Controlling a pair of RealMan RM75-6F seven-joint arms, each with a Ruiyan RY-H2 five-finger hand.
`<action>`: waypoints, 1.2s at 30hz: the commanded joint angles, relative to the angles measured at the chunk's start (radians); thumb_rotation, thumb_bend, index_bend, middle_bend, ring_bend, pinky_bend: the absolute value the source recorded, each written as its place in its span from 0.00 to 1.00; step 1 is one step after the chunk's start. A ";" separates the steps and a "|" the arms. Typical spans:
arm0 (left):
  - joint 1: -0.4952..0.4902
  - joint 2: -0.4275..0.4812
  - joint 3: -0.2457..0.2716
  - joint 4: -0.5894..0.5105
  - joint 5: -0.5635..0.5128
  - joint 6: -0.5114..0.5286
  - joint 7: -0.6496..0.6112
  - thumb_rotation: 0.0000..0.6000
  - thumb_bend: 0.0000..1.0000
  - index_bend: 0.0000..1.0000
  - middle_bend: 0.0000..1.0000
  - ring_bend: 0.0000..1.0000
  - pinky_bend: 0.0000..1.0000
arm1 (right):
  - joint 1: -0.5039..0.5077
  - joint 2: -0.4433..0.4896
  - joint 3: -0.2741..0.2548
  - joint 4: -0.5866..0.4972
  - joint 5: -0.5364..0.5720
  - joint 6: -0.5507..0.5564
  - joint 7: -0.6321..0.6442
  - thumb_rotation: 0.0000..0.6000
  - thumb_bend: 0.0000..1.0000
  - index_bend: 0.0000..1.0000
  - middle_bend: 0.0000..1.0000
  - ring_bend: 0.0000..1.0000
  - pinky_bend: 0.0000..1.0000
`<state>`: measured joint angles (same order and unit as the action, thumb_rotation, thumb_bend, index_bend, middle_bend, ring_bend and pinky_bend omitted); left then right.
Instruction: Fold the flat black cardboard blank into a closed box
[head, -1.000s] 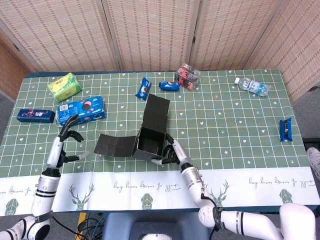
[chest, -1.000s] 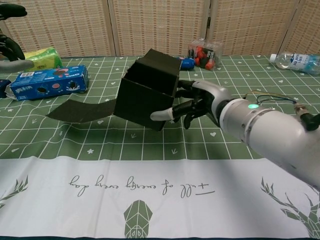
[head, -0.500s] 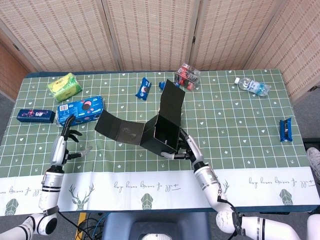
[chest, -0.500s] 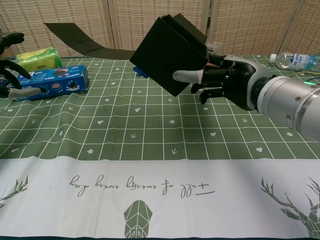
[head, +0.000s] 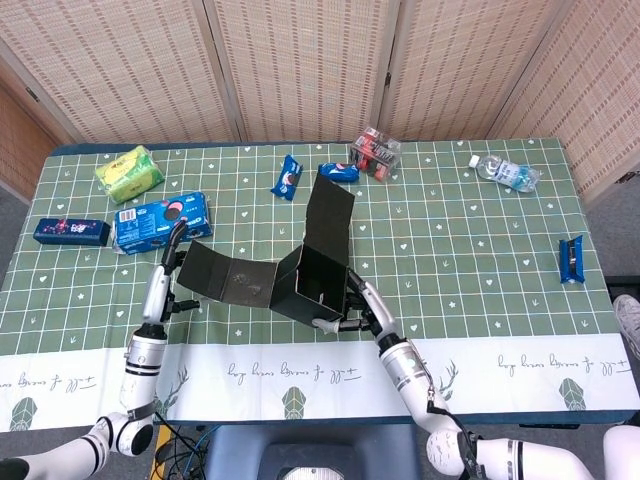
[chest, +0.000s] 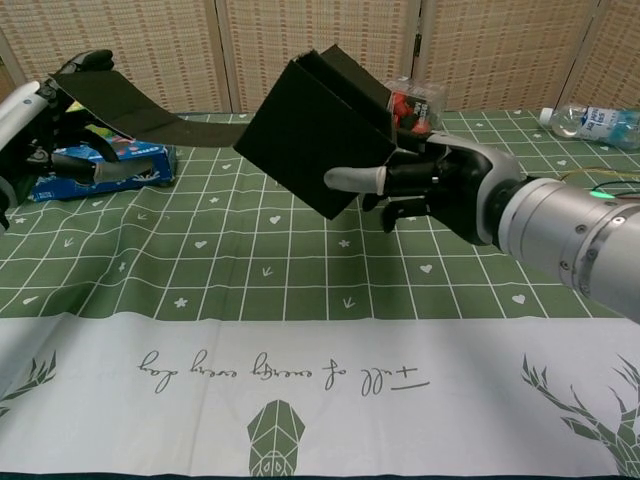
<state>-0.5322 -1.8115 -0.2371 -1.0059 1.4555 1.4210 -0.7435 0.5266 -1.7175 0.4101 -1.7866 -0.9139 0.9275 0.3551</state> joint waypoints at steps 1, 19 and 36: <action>-0.006 -0.005 -0.005 -0.006 0.006 0.008 -0.007 1.00 0.15 0.00 0.00 0.38 0.52 | 0.004 -0.005 -0.006 0.004 0.002 0.006 -0.005 1.00 0.46 0.33 0.44 0.61 0.67; 0.007 0.059 0.018 -0.148 0.037 0.008 -0.058 1.00 0.15 0.00 0.00 0.38 0.52 | 0.039 -0.054 -0.062 0.047 -0.007 0.029 -0.088 1.00 0.48 0.33 0.44 0.61 0.67; -0.038 0.004 0.053 -0.005 0.126 0.045 -0.043 1.00 0.15 0.22 0.10 0.59 0.52 | 0.107 -0.105 -0.077 0.100 0.058 0.037 -0.251 1.00 0.48 0.33 0.44 0.61 0.67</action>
<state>-0.5605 -1.7948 -0.1929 -1.0394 1.5600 1.4497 -0.7832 0.6311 -1.8213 0.3328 -1.6884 -0.8578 0.9661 0.1061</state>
